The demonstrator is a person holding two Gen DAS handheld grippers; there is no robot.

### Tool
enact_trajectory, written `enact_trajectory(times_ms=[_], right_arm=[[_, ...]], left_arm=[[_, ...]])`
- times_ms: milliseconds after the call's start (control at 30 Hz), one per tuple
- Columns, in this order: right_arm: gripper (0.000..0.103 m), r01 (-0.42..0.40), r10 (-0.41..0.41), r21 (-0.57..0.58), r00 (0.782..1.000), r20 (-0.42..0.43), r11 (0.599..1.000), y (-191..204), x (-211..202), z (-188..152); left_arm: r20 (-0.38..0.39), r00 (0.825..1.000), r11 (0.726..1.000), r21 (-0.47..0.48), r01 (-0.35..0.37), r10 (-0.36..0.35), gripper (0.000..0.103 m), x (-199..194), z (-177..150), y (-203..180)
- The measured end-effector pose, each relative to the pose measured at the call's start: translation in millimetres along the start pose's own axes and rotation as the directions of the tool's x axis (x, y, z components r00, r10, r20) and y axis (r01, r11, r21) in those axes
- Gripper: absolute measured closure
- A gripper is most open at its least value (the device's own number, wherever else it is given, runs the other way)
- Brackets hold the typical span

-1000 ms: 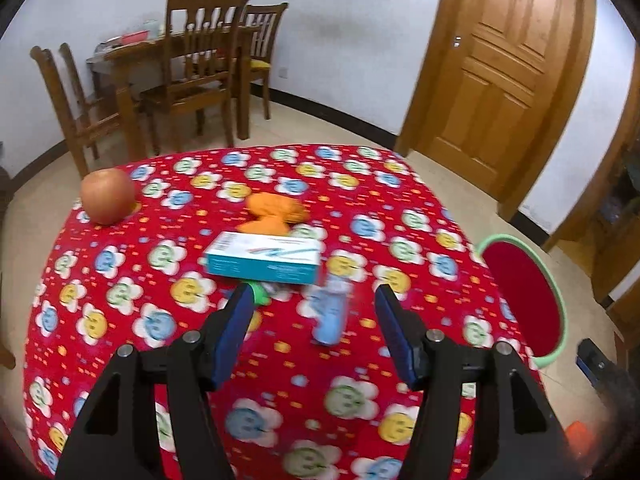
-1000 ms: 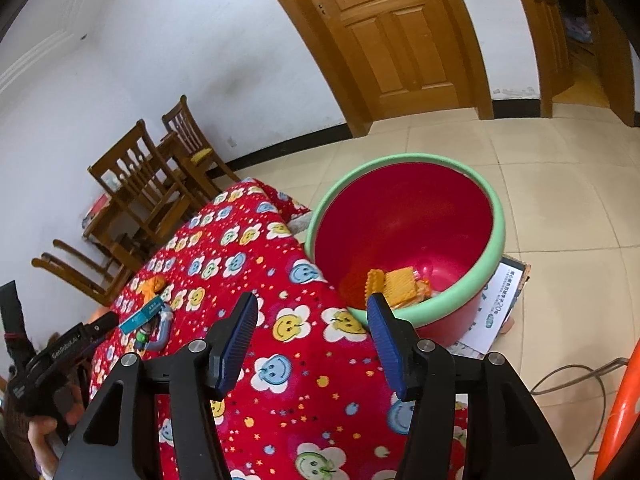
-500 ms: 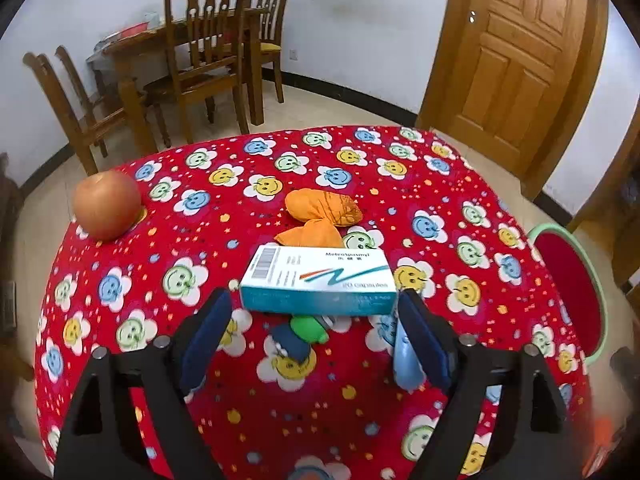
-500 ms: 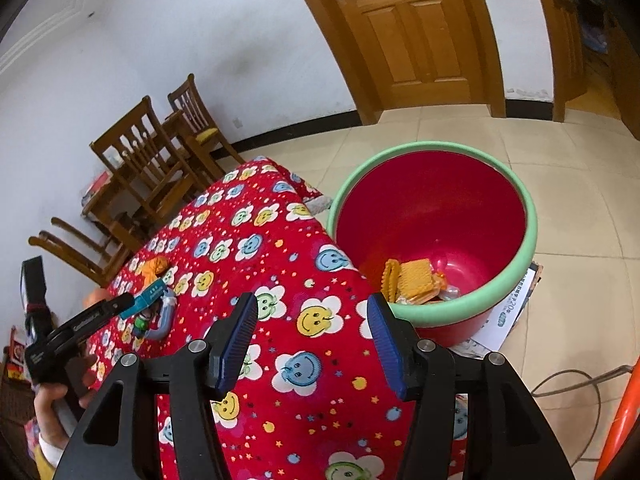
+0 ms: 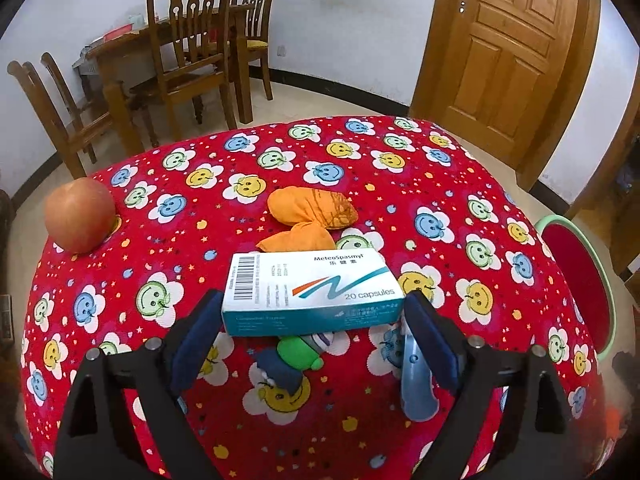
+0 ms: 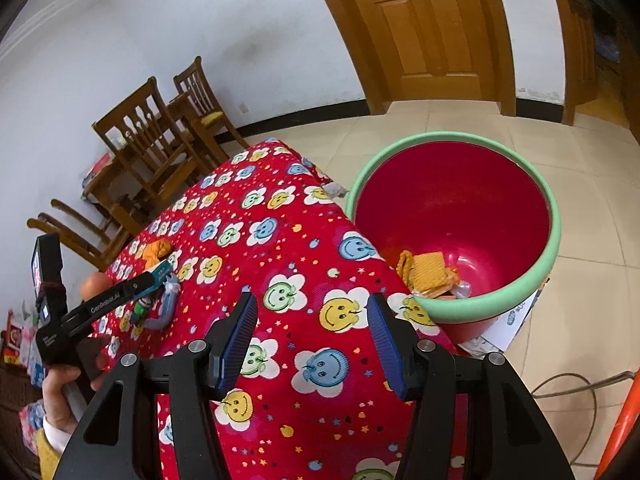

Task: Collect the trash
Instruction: 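Grasp the white medicine box with the left tool, then grasp the light blue plastic toy with the right tool while the left tool holds the box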

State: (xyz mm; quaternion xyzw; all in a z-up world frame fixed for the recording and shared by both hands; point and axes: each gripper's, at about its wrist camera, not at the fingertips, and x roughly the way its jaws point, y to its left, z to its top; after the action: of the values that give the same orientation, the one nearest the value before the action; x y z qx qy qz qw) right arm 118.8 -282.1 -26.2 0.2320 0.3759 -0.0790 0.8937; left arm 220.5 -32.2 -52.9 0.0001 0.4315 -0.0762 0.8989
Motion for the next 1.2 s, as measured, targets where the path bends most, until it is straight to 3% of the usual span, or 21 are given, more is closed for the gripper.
enact_trajectory(times_ms=[233, 533, 933, 1200], right_arm=[[0.045, -0.013, 0.012, -0.015, 1.000, -0.015, 1.000, 7, 3, -2], [0.045, -0.043, 0.042, -0.063, 0.999, -0.023, 0.997, 29, 8, -2], [0.045, -0.128, 0.114, -0.164, 0.989, -0.097, 0.978, 92, 35, -14], [0.045, -0.158, 0.122, -0.223, 0.979, -0.165, 0.962, 131, 62, -23]], left_arm=[[0.019, 1.000, 1.000, 0.005, 0.012, -0.012, 0.015, -8, -5, 3], [0.097, 0.995, 0.998, -0.057, 0.025, -0.019, 0.015, -52, -10, 20], [0.145, 0.988, 0.981, -0.195, -0.018, 0.047, 0.015, -94, -40, 65], [0.143, 0.985, 0.966, -0.253, -0.059, 0.097, 0.015, -98, -58, 91]])
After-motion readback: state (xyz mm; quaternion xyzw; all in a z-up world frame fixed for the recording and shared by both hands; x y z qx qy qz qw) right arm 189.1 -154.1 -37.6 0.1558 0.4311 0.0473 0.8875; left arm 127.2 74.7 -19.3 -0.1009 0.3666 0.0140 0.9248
